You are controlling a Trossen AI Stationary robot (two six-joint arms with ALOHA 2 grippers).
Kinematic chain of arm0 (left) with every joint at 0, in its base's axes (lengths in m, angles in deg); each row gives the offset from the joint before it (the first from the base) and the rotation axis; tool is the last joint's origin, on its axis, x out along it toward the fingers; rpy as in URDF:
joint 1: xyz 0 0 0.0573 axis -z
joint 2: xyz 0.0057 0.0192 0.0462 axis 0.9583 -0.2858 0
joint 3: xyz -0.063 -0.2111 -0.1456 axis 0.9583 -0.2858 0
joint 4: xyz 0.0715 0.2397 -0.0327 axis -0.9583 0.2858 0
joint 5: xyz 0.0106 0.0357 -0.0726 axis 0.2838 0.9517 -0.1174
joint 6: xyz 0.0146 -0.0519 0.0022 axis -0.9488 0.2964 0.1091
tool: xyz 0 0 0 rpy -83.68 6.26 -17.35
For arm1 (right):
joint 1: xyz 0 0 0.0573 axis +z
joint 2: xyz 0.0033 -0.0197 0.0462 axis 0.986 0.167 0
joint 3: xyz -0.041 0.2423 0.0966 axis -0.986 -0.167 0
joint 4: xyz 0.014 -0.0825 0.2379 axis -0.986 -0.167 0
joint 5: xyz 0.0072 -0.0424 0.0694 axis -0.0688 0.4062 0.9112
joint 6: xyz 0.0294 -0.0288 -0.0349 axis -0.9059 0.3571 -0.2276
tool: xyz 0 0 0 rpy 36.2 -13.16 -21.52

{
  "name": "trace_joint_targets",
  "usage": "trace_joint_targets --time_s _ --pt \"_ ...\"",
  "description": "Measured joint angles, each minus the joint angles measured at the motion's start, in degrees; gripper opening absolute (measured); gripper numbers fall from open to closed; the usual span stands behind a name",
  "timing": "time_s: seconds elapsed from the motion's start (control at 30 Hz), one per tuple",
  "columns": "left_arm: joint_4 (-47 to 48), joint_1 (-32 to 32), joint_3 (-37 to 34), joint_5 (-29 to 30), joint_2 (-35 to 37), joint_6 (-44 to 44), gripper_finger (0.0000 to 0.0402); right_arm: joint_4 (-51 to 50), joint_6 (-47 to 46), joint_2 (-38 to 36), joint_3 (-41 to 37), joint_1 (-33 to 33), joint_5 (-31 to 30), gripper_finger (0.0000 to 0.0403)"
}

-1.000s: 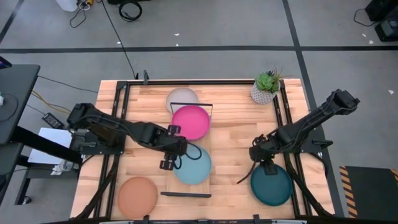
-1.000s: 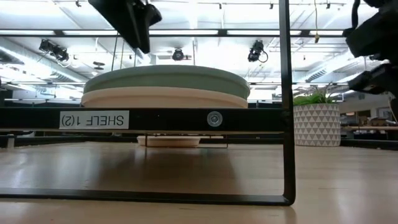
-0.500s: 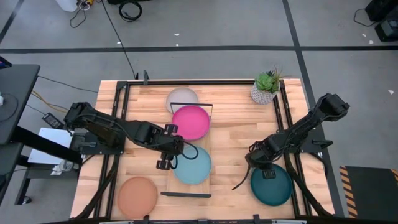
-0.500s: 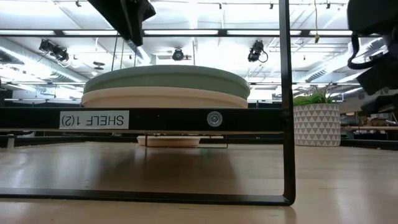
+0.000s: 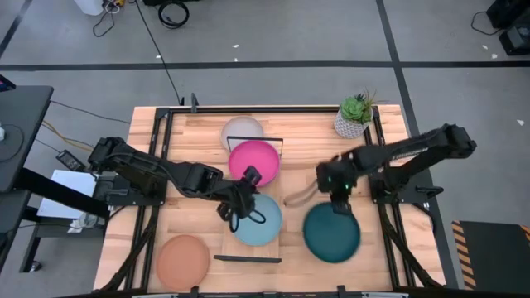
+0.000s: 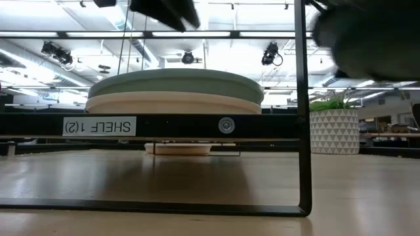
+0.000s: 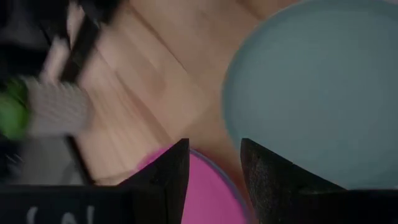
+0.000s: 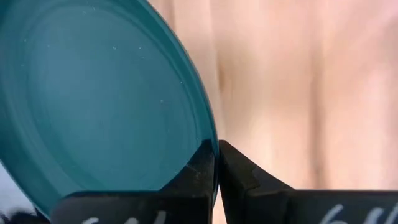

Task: Place and stack plates onto a shelf
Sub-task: Stack the dark blue plate on top of the pink plate on the shelf

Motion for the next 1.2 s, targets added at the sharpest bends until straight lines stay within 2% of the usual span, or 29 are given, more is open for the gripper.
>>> trace_joint_targets --time_s 0.13,0.27,0.43,0.5,0.6,0.73,0.9,1.2 --pt "-6.04 0.0 0.01 0.84 -0.7 -7.32 0.0153 -1.28 0.79 -0.12 7.35 -6.47 -0.27 0.0013" --pt "-10.15 -0.07 -0.01 1.08 -2.11 -11.49 0.0179 -1.36 1.63 0.43 12.1 -10.78 -0.22 0.0013" --pt "-19.16 -0.28 -0.02 6.47 -4.38 -14.55 0.0223 -3.09 4.43 3.02 15.11 -12.44 1.53 0.0013" --pt "-20.46 -0.31 0.04 6.69 -5.06 -18.07 0.0235 -2.75 5.35 4.3 15.47 -12.56 1.97 0.0013" --pt "-22.58 -0.22 0.0 7.37 -6.64 -23.43 0.0241 -2.55 6.42 5.78 15.56 -12.95 3.37 0.0016" --pt "-24.4 -0.03 0.02 8.84 -7.76 -26.17 0.0242 -2.25 7.84 6.8 15.56 -13.8 4.43 0.0016" --pt "-25.06 0.0 0.0 2.82 -8.26 -27.22 0.0216 -0.53 8.71 6.89 15.56 -15.9 5.09 0.0017" --pt "-27.56 0.73 0.0 0.43 -8.17 -26.47 0.0099 3.89 10.13 6.83 15.54 -17.66 6.57 0.0034"
